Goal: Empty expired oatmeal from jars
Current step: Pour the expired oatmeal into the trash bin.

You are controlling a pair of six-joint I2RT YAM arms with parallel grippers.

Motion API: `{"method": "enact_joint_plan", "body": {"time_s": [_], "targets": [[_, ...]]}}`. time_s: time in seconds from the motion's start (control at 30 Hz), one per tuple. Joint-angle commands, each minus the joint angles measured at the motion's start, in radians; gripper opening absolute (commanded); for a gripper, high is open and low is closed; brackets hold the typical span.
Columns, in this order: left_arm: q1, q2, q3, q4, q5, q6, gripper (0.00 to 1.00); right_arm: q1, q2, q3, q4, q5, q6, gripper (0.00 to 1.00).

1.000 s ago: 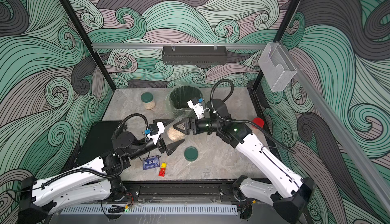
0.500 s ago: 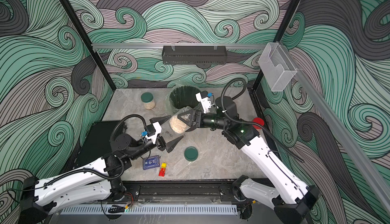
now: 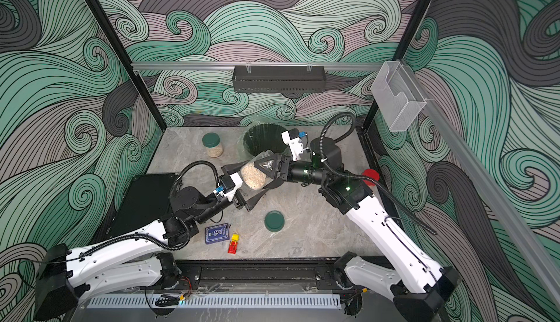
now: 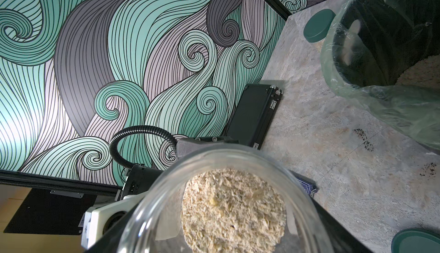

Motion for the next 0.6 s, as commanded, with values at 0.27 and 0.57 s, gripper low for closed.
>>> {"method": "enact_joint_plan", "body": {"time_s": [0.27,0.57], "targets": [[0.011,0.006,0.056,0.032,0.044,0.034,0.97,0.015,-0.005,0.048,0.146,-0.023,0.011,0.00],[0.013,-0.012,0.071,-0.003,0.057,0.057,0.93,0.040,0.017,0.057,0.146,-0.020,0.000,0.00]]}}
